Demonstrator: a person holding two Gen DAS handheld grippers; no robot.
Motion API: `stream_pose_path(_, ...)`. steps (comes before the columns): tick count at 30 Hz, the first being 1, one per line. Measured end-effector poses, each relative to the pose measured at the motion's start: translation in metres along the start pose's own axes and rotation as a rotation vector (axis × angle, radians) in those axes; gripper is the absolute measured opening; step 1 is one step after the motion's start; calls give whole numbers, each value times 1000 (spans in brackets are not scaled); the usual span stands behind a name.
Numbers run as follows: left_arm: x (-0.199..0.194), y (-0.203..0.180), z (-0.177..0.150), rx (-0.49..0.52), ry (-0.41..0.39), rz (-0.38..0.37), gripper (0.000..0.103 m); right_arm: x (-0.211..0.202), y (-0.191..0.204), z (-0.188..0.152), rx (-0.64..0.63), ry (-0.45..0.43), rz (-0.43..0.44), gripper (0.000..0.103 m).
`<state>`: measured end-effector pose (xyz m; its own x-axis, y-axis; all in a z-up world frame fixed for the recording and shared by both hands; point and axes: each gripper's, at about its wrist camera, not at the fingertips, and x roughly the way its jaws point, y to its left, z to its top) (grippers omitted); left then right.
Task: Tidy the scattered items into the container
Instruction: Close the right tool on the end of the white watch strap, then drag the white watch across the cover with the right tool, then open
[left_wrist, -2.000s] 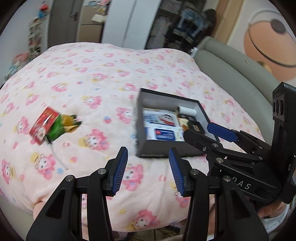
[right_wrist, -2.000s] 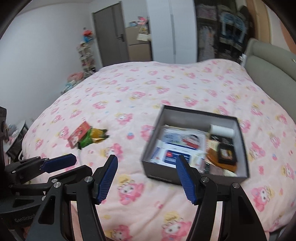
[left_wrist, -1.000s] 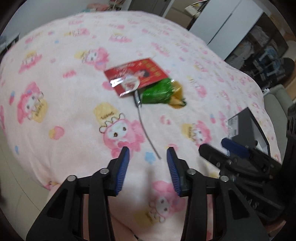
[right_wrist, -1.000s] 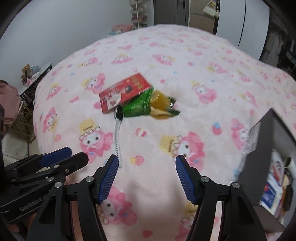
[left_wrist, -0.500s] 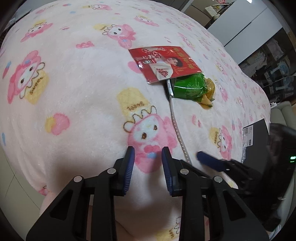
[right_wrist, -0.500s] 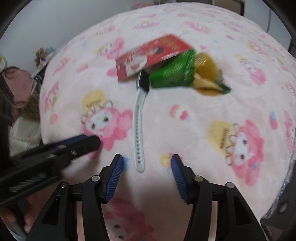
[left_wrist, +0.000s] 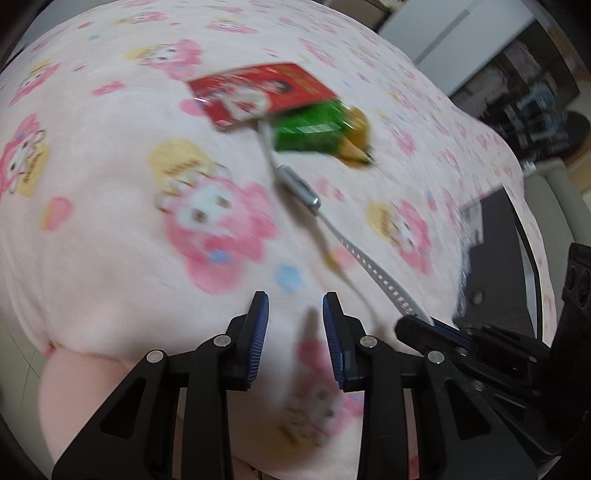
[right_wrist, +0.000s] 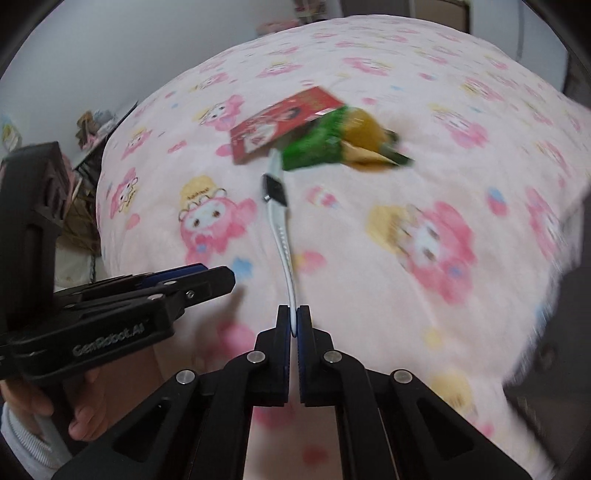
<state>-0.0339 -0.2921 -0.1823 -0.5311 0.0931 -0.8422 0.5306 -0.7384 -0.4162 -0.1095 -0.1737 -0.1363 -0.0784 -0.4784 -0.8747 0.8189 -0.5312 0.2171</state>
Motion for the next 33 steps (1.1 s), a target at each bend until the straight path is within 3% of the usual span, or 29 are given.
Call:
stream_pose_path(12,27,-95,-57,249,163,-32,32,-83,-89,-109,277,-39,-27,2)
stream_pose_path(20,42,-140,-76,351,210,-30,32,-117,-129,-157,417,-85,-55,2)
stream_pose_path(29,52,-164,-76,375,243,-57,32,-142,-176,-208,550,-94,-147,2)
stream_pose_path(33,66,-168,-76,337,287,-95,40,-146,-194,-220,613,-84,-204,4)
